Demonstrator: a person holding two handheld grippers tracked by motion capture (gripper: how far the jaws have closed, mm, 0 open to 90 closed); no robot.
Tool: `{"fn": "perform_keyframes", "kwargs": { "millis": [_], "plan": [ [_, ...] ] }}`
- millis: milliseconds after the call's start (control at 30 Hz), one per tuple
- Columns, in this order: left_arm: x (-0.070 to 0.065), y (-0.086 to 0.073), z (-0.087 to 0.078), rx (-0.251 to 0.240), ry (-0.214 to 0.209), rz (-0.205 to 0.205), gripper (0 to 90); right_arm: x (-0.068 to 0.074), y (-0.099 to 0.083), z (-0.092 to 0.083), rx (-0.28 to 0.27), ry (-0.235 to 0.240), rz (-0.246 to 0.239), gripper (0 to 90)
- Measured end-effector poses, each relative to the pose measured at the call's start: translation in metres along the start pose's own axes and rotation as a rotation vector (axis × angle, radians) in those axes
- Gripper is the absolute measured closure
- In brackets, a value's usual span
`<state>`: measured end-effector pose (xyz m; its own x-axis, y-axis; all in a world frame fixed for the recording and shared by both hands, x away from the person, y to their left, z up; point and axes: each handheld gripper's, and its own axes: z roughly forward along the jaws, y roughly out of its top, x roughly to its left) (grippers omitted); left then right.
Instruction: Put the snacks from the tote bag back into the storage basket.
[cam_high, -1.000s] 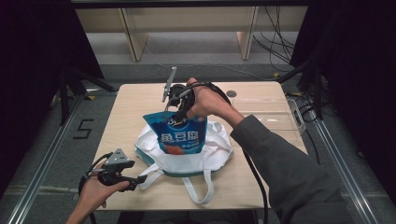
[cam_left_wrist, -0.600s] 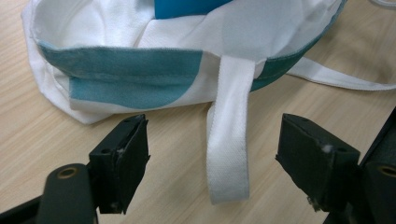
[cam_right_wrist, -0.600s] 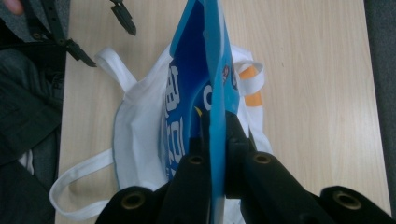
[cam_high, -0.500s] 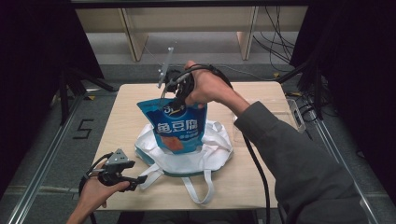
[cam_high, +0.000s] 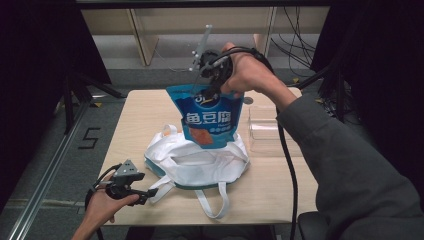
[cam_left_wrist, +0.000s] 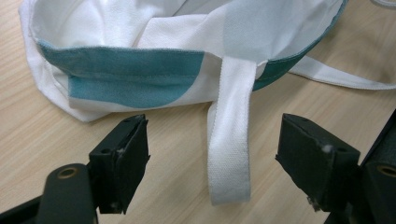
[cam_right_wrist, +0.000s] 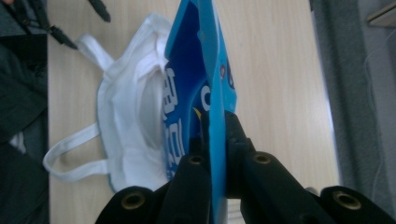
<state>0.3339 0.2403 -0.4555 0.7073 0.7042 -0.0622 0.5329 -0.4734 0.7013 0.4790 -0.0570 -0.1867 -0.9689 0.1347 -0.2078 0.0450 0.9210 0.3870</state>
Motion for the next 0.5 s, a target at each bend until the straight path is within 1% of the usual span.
{"fn": "perform_keyframes", "kwargs": {
  "millis": [67,100,133,167,200,233,267,300,367,433,500],
  "plan": [
    [0.0,0.0,0.0,0.004,0.0,0.002,24.0,-0.004,-0.007,-0.003,0.013,-0.012,0.003,90.0],
    [-0.001,-0.001,0.001,0.005,-0.001,-0.014,24.0,-0.006,-0.011,-0.004,0.025,-0.01,0.016,90.0],
    [0.0,0.0,0.001,0.004,0.001,-0.007,24.0,-0.008,-0.015,-0.005,0.031,-0.014,0.014,90.0],
    [0.0,0.0,0.001,0.009,0.005,-0.004,24.0,-0.011,-0.019,-0.006,0.042,-0.015,0.034,90.0],
    [-0.001,-0.001,0.002,0.005,0.0,-0.019,24.0,-0.014,-0.022,-0.008,0.045,-0.007,0.043,90.0],
    [-0.001,-0.001,0.001,0.009,-0.002,-0.003,24.0,-0.017,-0.026,-0.01,0.05,-0.017,0.047,90.0],
    [-0.001,-0.001,0.001,0.007,-0.003,-0.009,24.0,-0.019,-0.03,-0.011,0.049,-0.012,0.061,90.0],
    [-0.001,-0.001,0.001,0.006,-0.002,-0.02,24.0,-0.023,-0.034,-0.013,0.055,-0.015,0.061,90.0],
    [0.0,0.0,0.001,0.006,0.0,-0.003,24.0,-0.026,-0.041,-0.016,0.051,-0.019,0.083,90.0],
    [0.0,-0.001,0.001,0.01,0.0,-0.005,24.0,-0.029,-0.048,-0.018,0.057,-0.032,0.09,90.0],
    [0.0,-0.001,0.001,0.008,0.0,-0.005,24.0,-0.032,-0.056,-0.02,0.049,-0.036,0.114,90.0]
  ]
}}
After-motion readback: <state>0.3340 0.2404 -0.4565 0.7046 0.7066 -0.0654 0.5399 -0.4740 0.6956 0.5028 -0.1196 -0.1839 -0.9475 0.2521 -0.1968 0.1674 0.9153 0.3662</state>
